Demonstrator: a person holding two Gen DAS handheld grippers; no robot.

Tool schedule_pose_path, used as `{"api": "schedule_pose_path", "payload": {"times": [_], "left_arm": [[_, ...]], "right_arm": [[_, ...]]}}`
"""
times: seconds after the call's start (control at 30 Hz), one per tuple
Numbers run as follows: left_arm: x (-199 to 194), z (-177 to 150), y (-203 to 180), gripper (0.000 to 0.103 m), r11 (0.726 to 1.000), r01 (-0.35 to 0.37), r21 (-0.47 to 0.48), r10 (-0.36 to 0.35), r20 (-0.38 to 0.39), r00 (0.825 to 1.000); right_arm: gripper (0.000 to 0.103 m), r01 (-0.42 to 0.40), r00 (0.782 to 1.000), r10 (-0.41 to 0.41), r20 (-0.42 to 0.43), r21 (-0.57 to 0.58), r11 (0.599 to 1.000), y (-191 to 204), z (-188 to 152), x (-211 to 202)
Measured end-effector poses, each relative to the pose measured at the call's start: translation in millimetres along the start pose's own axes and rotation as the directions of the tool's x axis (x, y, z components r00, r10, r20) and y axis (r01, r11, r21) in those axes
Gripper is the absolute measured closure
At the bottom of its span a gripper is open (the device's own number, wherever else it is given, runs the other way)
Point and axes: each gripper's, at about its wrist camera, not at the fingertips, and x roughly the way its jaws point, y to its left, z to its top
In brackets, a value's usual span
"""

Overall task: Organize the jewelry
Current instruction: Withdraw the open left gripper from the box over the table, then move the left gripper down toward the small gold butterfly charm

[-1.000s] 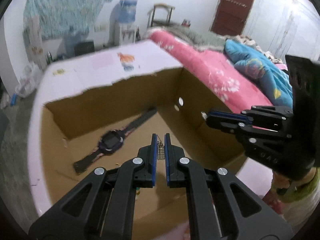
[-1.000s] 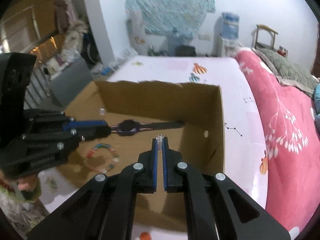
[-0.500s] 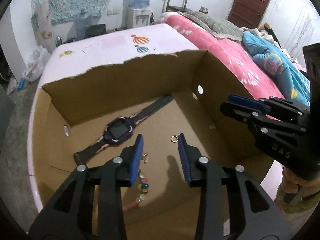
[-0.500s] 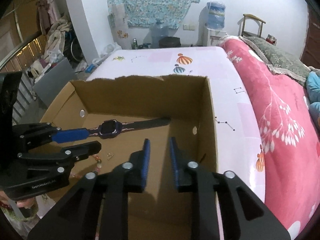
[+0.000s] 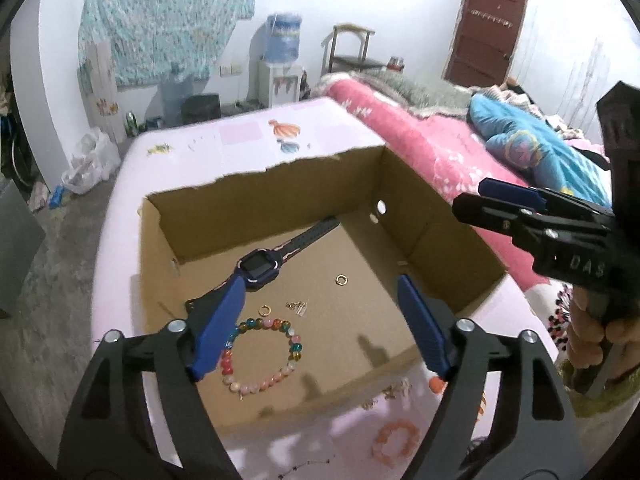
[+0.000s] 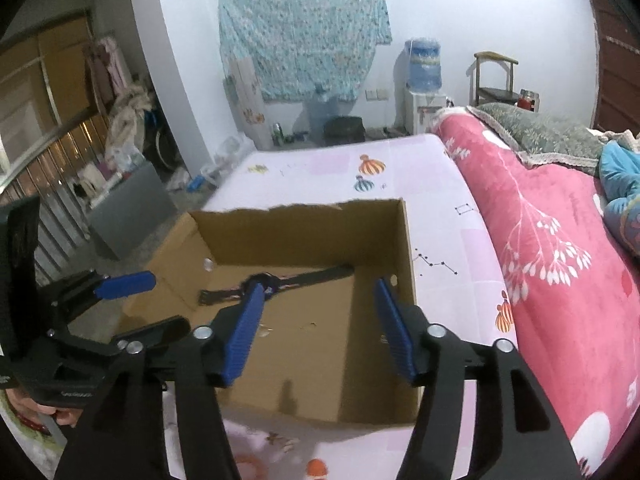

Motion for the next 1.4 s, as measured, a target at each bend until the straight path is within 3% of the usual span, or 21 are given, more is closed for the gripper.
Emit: {"api": "schedule_pose_path", "payload": {"times": [0.23,0.6,0.77,1.03,1.2,1.4], "left_arm": [[-52,-25,-4,0.017,0.999,0.015,0.028,-0.017,0.079,0.997],[-76,-69,3,0.016,1.000,-0.010,0.002,0.010,0.062,0.998],[-73,-86,8,0.016,1.000,-0.020,-0.020,0.021,0.034,0.999],[-44,-120,17,0.016,0.996,-0.069,-0.063,0.063,-0.086,0.994],[-13,-141,18,0.016,0.991,-0.123,-0.053,0.112,-0.178,0.978],[14,-159,27,0.016,0.985,-0.156,-0.079,0.131,-0.261,0.956]], "right_arm": [[0.027,-0.045,0.998,0.045,0.053,0.010,0.999,12,-11,-35],[0.019,-0.070,0.997,0.070,0.041,-0.003,0.998,24,-41,-59],[0.015,-0.036,0.999,0.036,0.020,-0.028,0.999,28,-60,-61],[0.012,0.042,0.992,-0.038,-0.120,0.028,0.999,19,-110,-30],[0.012,0.154,0.966,-0.142,-0.218,0.039,0.987,8,-133,-6],[0.012,0.228,0.934,-0.197,-0.298,0.075,0.971,-7,-144,11]]}}
